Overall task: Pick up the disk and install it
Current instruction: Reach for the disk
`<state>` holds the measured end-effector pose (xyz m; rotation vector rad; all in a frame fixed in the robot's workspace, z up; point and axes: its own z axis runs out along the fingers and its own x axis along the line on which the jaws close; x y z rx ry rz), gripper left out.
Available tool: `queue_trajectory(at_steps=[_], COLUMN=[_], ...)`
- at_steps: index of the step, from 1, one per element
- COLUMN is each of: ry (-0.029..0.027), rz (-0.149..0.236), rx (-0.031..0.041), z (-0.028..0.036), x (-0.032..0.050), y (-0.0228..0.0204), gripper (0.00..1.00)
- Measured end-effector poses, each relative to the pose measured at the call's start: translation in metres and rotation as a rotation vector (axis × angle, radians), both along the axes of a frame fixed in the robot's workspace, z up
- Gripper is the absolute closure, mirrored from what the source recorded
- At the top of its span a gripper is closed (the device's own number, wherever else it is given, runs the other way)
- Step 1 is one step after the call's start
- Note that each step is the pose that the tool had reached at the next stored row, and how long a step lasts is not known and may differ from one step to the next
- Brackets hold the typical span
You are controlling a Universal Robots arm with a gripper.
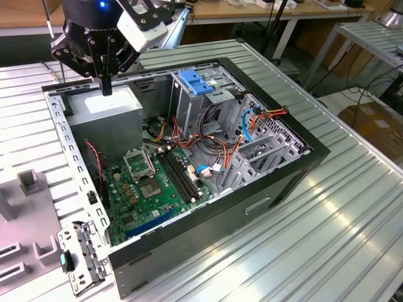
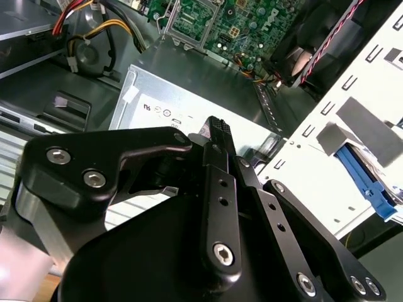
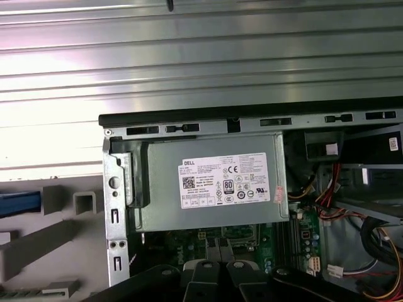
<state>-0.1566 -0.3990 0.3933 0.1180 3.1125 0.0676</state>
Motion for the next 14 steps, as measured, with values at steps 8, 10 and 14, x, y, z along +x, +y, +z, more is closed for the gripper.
queue_trajectory(at_steps=[8,10,14], ry=[0.0000,0.0000,0.0000], rz=[0.000,0.000,0.000], rx=[0.0000,0.0000,0.0001], z=[0.0000,0.0000,0.0000], x=[-0.0054,-0.0066,-0.0105], y=[0.0000,0.0000,0.0000], gripper=[0.89,0.89,0.89])
